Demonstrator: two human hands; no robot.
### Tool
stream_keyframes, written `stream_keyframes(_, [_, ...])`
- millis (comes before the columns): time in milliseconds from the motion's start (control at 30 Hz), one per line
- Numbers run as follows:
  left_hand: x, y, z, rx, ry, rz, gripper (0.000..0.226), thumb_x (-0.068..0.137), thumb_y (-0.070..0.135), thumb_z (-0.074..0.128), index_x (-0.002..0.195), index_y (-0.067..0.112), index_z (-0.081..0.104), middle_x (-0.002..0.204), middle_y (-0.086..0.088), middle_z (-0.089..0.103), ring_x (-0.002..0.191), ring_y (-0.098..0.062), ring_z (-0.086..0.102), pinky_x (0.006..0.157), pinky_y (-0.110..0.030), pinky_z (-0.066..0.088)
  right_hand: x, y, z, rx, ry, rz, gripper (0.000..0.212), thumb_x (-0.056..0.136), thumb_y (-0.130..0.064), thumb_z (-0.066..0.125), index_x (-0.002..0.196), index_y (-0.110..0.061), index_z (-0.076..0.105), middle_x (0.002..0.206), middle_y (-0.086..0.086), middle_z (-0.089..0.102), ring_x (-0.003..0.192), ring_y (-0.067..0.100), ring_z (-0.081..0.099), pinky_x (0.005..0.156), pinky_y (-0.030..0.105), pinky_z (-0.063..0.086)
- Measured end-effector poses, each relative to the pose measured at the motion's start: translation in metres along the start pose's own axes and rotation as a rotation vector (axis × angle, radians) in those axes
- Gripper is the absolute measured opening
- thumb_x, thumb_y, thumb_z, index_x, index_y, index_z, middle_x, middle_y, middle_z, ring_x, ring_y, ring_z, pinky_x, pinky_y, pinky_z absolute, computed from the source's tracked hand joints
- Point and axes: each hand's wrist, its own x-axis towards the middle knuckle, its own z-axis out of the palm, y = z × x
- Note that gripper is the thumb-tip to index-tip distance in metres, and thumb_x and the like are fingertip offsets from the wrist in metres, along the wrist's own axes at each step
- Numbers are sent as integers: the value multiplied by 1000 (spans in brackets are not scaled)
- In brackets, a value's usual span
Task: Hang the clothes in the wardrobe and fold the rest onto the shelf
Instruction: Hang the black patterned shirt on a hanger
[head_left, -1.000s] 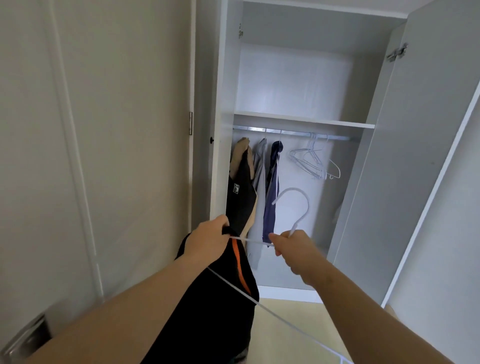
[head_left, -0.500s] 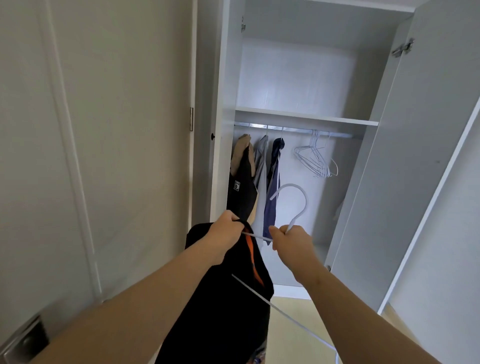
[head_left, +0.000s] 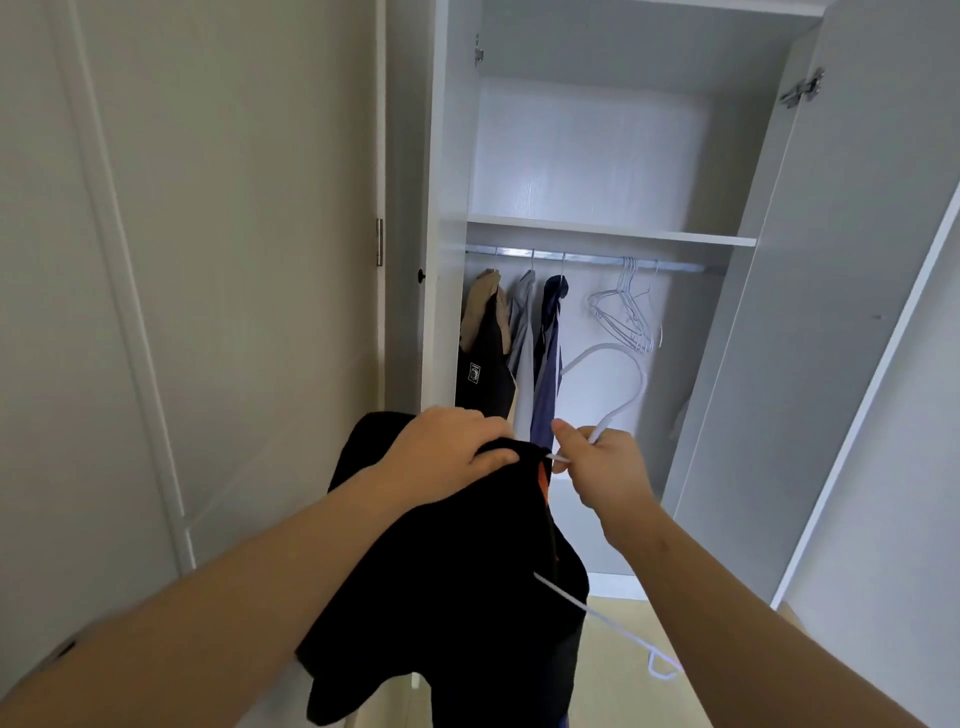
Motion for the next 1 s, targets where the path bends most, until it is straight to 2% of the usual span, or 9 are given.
stream_keyframes(233, [-4,-8,-6,-200,236,-357,14,89,48,49,90,37,58,79,16,60,74,-5,53,56,-18,33,-7,6,4,-112,220,-484,15,83,-21,67,80,-23,52,77,-18,49,75,8,47,72,25,38])
stream_keyframes(400, [-6,-9,-15,-250,268,-406,12,87,52,48,81,41,51,82,14,64,77,-7,57,59,-20,36,-17,16,36,-265,-214,-349,9,89,-25,57,90,-29,50,80,-18,54,75,1,53,61,7,34])
stream_keyframes(500, [-9,-10,-17,-240,309,-471,14,87,53,47,80,41,50,80,14,62,77,-7,56,56,-19,33,-20,12,44,-112,-300,-298,12,92,-20,53,82,-27,54,77,-12,59,72,4,57,59,7,39])
stream_keyframes(633, [-17,-21,-26,-225,379,-569,13,89,51,48,83,40,50,72,18,53,75,-9,51,54,-23,31,-23,14,42,93,-699,-39,10,91,-13,54,88,-17,63,74,-9,66,75,6,65,61,10,48])
stream_keyframes(700, [-20,-27,-35,-242,427,-588,12,89,51,48,84,40,50,69,20,49,76,-9,51,56,-24,32,-22,25,38,-39,-872,19,9,92,-16,55,86,-18,62,69,-14,64,82,8,65,67,11,46])
stream_keyframes(767, [-22,-33,-45,-256,471,-594,12,88,50,49,83,39,51,69,20,50,77,-12,53,60,-26,35,-19,38,33,-199,-942,13,4,91,-20,57,95,-19,59,85,-9,61,98,15,60,85,19,47])
stream_keyframes(833, [-25,-38,-55,-249,494,-572,12,88,50,50,82,39,53,70,17,53,76,-14,55,60,-27,36,-14,50,25,-421,-935,-46,24,92,-32,55,112,-18,54,107,0,57,113,21,51,102,31,39])
stream_keyframes(933, [-33,-43,-62,-205,505,-525,11,88,49,50,81,42,54,66,21,52,71,-10,52,54,-22,33,-4,55,11,-941,-757,-181,48,89,-58,44,118,-21,55,108,-1,58,102,13,44,92,32,23])
stream_keyframes(1000, [-39,-46,-63,-163,514,-498,12,88,48,50,84,40,59,64,23,52,69,-9,51,54,-18,33,2,53,0,-1137,-614,-252,46,88,-60,40,111,-23,56,102,-2,62,93,15,47,84,36,21])
